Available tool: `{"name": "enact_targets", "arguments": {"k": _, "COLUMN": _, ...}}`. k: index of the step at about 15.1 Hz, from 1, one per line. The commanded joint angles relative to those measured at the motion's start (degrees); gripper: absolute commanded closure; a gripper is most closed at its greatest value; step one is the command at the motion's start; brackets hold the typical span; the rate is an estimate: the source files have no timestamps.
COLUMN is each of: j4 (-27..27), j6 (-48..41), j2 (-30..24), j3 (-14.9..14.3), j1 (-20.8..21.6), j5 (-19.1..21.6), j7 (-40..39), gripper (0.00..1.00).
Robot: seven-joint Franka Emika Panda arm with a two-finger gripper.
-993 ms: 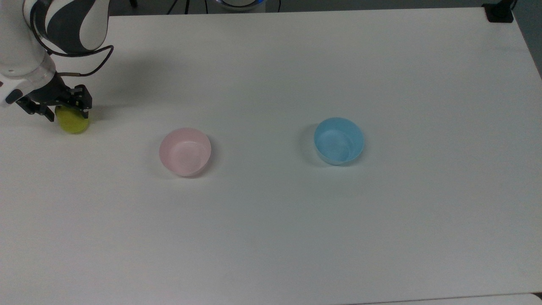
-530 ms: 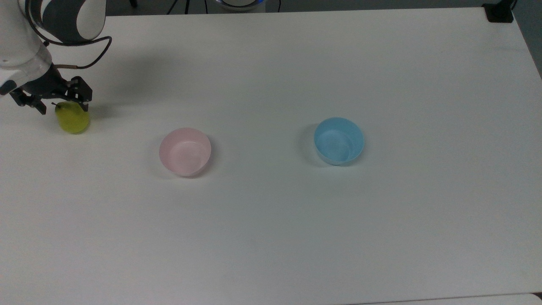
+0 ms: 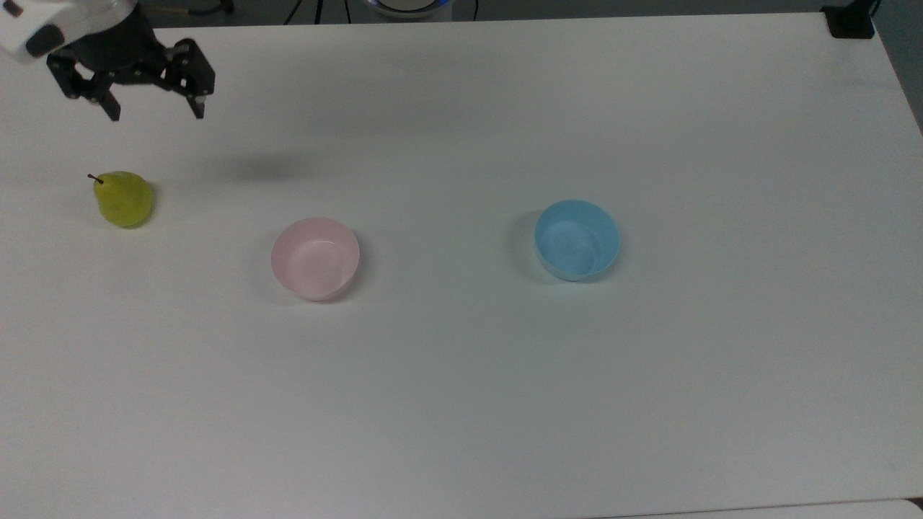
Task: Pick up a pear from the bowl
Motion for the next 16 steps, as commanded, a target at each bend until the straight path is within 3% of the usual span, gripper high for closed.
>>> {"name": "enact_targets", "arguments": {"k": 1, "j4": -1.73, "j6": -10.94, "j2": -8.83, "j3": -0.55, "j1": 4.60, "j5": -1.02, "j7": 2.72, "gripper": 0.00}}
{"name": "enact_targets", "arguments": {"k": 5, "j4": -2.26, "j6": -12.93, "j2": -13.24, "j3": -1.07, "j1": 12.33, "j5": -0.32, "j7": 6.93, "gripper": 0.00}}
{"name": "enact_targets", "arguments": {"k": 6, "j4": -2.87, "j6": -12.40, "j2": -13.42, "j3": -1.51, "j1": 16.09, "j5": 0.47, "j7": 7.21, "gripper": 0.00}}
{"name": "enact_targets", "arguments": {"k": 8, "j4": -5.58, "j6": -9.08, "j2": -14.03, "j3": -2.83, "j1": 19.19, "j5": 3.19, "j7": 7.39, "gripper": 0.00}}
{"name": "enact_targets", "arguments": {"k": 11, "j4": -8.58, "j6": -5.19, "j2": -15.00, "j3": -6.34, "j1": 24.64, "j5": 3.82, "j7": 10.89, "gripper": 0.00}}
{"name": "enact_targets", "arguments": {"k": 16, "j4": -8.41, "j6": -4.92, "j2": -14.48, "j3": -6.53, "j1": 25.00, "j5": 4.08, "j7": 11.34, "gripper": 0.00}}
